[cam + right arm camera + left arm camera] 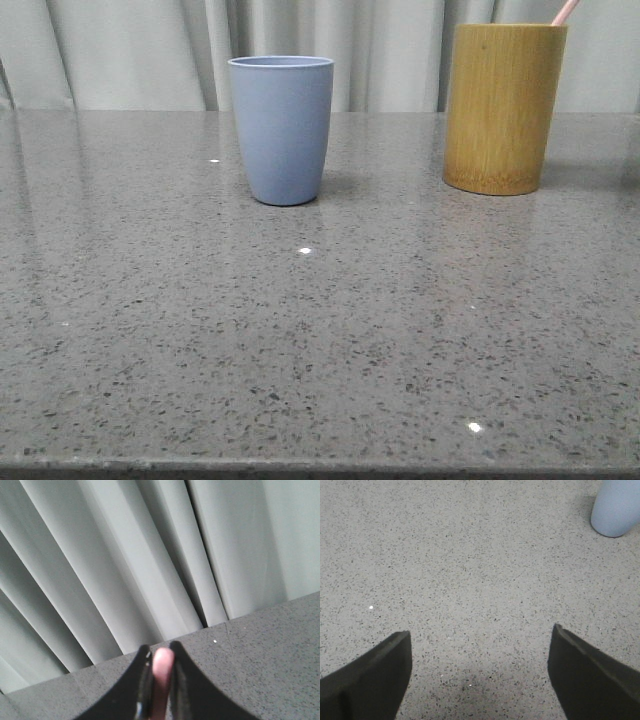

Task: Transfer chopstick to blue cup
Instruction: 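Grasp the pink chopstick with the right gripper and lift it out, then carry the chopstick over the blue cup, lower it in, open right gripper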

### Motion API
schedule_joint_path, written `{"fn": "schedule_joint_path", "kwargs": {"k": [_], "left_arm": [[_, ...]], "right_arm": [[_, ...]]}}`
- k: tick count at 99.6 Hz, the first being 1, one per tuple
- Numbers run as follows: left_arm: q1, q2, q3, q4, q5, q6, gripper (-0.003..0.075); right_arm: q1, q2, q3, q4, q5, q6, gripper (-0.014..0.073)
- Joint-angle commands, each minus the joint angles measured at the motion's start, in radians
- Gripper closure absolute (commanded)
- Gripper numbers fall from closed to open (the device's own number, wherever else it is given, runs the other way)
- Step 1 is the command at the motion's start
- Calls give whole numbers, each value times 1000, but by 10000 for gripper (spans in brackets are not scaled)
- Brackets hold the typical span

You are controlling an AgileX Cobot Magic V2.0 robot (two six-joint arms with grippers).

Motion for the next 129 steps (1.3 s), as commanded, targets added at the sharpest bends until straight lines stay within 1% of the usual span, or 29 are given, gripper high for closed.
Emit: {"fn": "schedule_joint_path", "kwargs": {"k": [1, 10, 29, 40, 47, 58, 75, 87, 97, 109, 129], "left_arm": [[1, 4, -23, -11, -56, -11, 185], [1, 4, -23, -11, -49, -11, 185], [1, 4, -23, -11, -43, -11, 185], [1, 4, -23, -11, -43, -11, 185], [1, 4, -23, -11, -43, -11, 185], [1, 4, -23, -11, -43, -11, 185], [1, 4, -23, -11, -43, -11, 185], [1, 4, -23, -11, -43, -11, 185], [1, 4, -23, -11, -43, -11, 185], [1, 4, -23, -11, -43, -11, 185], [1, 4, -23, -11, -43, -11, 185]], "right_arm": [[0, -25, -36, -13, -106, 28, 615], [0, -25, -36, -26, -119, 50, 666], [0, -29, -41, -60, -133, 50, 661], [0, -44, -74, -79, -103, 50, 661], [0, -57, -114, -111, -43, 48, 661], [0, -76, -204, -162, 101, 38, 661], [0, -85, -408, -238, 310, 32, 661], [0, -85, -557, -238, 465, 33, 661], [25, -85, -661, -236, 561, 34, 661], [88, -85, -740, -236, 633, 34, 661], [216, -58, -745, -229, 626, 34, 661]]}}
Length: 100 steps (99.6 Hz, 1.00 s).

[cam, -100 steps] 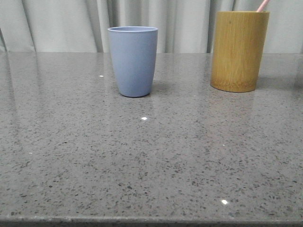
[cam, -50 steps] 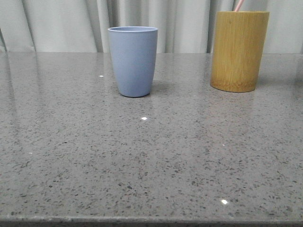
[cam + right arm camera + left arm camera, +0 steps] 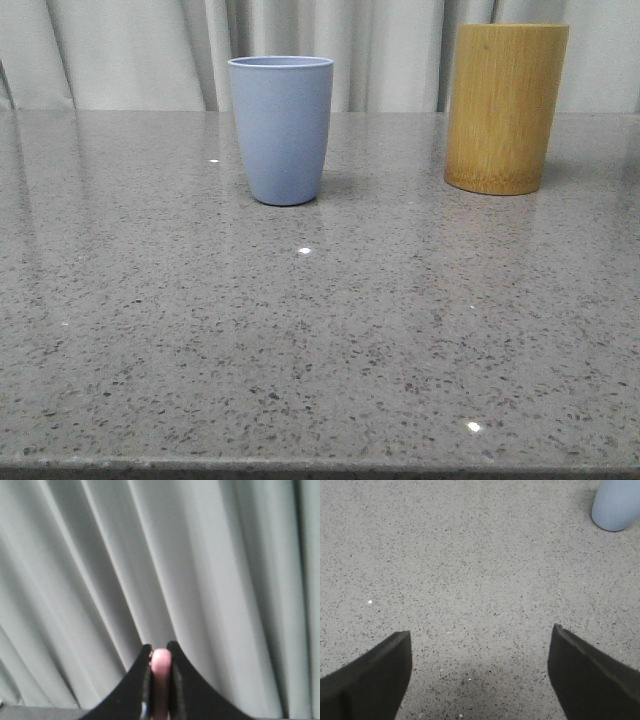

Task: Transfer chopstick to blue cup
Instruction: 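Carry the chopstick over the blue cup, lower it in, open right gripper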

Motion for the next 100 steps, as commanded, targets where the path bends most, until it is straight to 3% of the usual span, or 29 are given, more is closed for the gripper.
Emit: {"fn": "schedule_joint_path", "kwargs": {"k": [1, 41, 78, 88, 100], "left_arm": [[1, 4, -23, -11, -59, -11, 185], [1, 4, -23, -11, -59, -11, 185], [1, 4, -23, -12, -59, -11, 185], [1, 4, -23, -12, -59, -11, 185], [1, 4, -23, -12, -59, -11, 185]], "right_arm": [[52, -5, -34, -6, -64, -10, 661], [225, 170, -34, -7, -102, -10, 661], [245, 263, -34, -14, 5, -10, 650], [245, 266, -34, -13, 31, -10, 562], [245, 266, -34, 1, 34, -10, 352]]}}
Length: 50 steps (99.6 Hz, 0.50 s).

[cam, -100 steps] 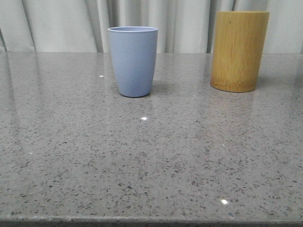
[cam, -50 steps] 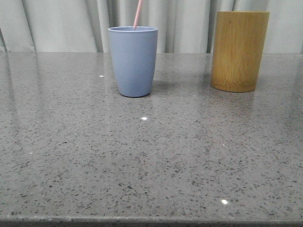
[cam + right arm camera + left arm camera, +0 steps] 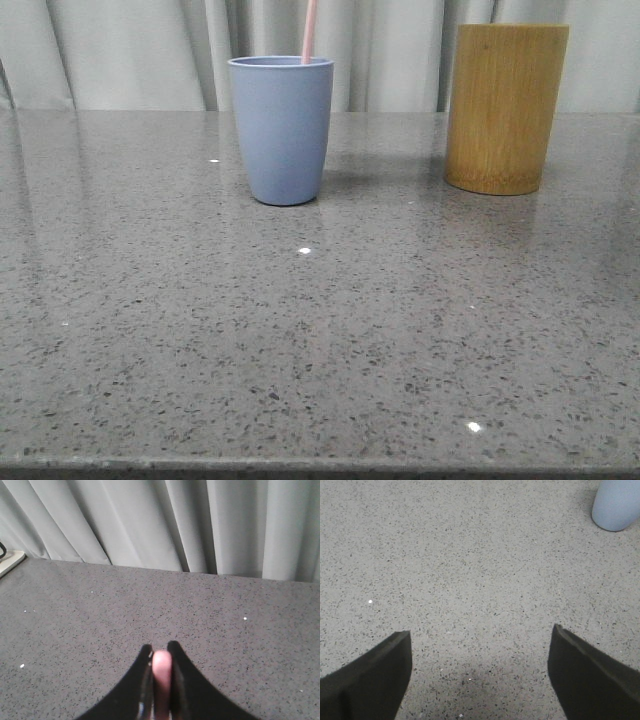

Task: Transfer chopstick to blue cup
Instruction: 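Carry the chopstick over the blue cup, lower it in, open right gripper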

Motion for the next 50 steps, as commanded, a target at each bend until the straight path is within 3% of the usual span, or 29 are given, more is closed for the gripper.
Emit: {"fn": "schedule_joint_path", "kwargs": {"k": [1, 10, 17, 35, 50], "left_arm": [[1, 4, -23, -12, -59, -9, 185], [1, 4, -23, -14, -59, -9, 185], [1, 4, -23, -14, -59, -9, 185], [1, 4, -23, -14, -59, -9, 185], [1, 4, -23, -14, -59, -9, 185]], "right_arm": [[-1, -43, -34, 2, -65, -10, 324], [-1, -43, -34, 30, -65, -10, 162], [-1, -43, -34, 45, -65, -10, 94], [-2, -84, -34, 15, -42, -10, 85], [-15, -176, -34, -57, 90, -10, 85]]}}
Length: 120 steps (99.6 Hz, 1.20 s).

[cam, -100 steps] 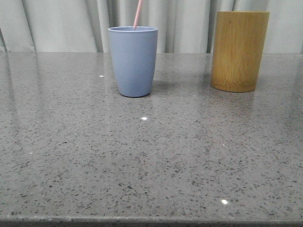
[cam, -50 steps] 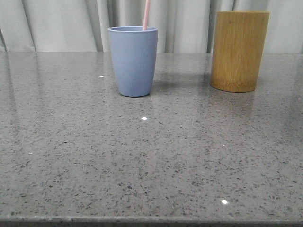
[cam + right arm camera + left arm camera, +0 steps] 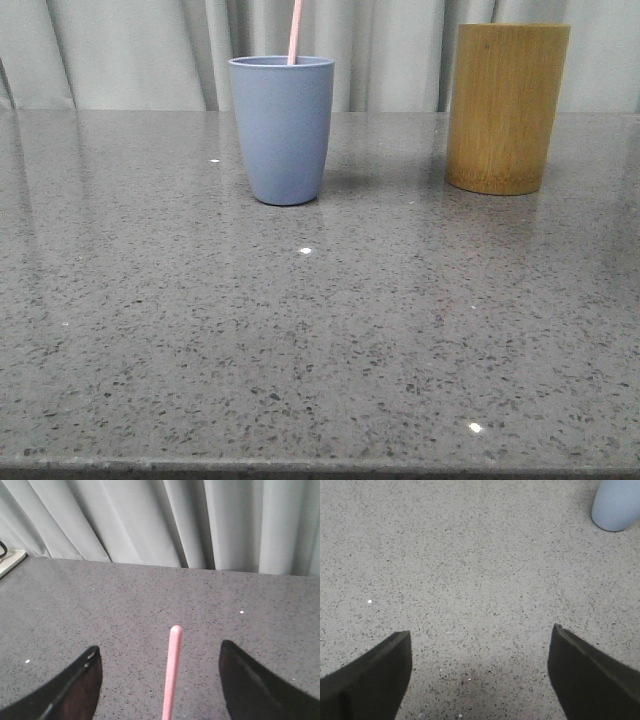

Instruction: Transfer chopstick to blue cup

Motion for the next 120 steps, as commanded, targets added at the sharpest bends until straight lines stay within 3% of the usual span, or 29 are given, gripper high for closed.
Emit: {"fn": "schedule_joint_path", "kwargs": {"k": [1, 30, 60, 81, 120], "left_arm": [[1, 4, -23, -12, -59, -9, 185], [1, 4, -23, -31, -59, -9, 185], [1, 4, -23, -31, -59, -9, 185], [1, 4, -23, -31, -59, -9, 185], [1, 4, -23, -31, -59, -9, 185]], "right_arm": [[-19, -111, -34, -65, 10, -8, 85], [-111, -328, -2, -258, 336, -8, 85], [-113, -665, 345, -289, 368, -8, 85], [-113, -896, 588, -289, 508, -7, 85], [-113, -1224, 801, -289, 613, 20, 85]]}}
